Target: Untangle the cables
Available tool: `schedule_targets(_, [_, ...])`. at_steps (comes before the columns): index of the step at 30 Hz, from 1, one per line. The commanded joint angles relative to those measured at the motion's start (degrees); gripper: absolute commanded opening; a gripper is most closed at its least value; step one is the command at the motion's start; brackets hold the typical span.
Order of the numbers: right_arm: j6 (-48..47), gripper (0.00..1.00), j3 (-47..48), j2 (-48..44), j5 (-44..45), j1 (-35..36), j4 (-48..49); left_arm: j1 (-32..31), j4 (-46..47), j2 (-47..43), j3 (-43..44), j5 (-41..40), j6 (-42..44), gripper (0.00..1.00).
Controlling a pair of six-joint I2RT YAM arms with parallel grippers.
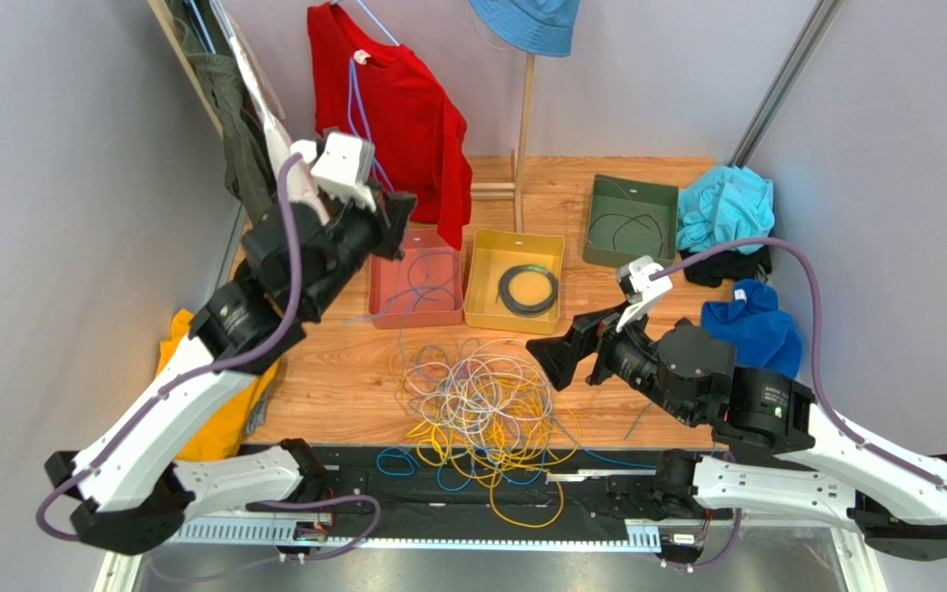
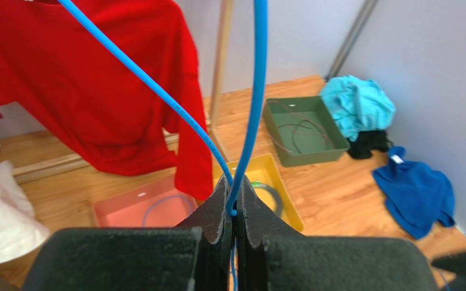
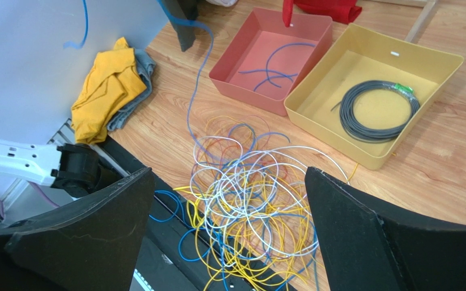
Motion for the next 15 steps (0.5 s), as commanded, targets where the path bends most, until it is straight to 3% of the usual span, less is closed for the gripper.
schedule_targets(1, [1.83,1.0,-4.04,-0.92,1.23,0.01,1.56,4.21,-3.67,5.8,9.79,0.4,2.75,0.0])
schedule_targets(5, [2.36,1.0,-7.2,-1.27,1.58,0.01,2.26,6.41,-6.74,13.62,25.83,-0.49,5.74,0.0])
schedule_targets(10, [2.71,1.0,-10.81,-2.32,1.32,0.1,4.73,6.77,-5.08,20.13,34.05,-2.94,10.48,0.0])
schedule_targets(15, [2.89,1.0,-13.36,-3.2,1.32,0.01,5.51,8.26,-5.78,26.55,47.84,-3.21,13.9,0.0])
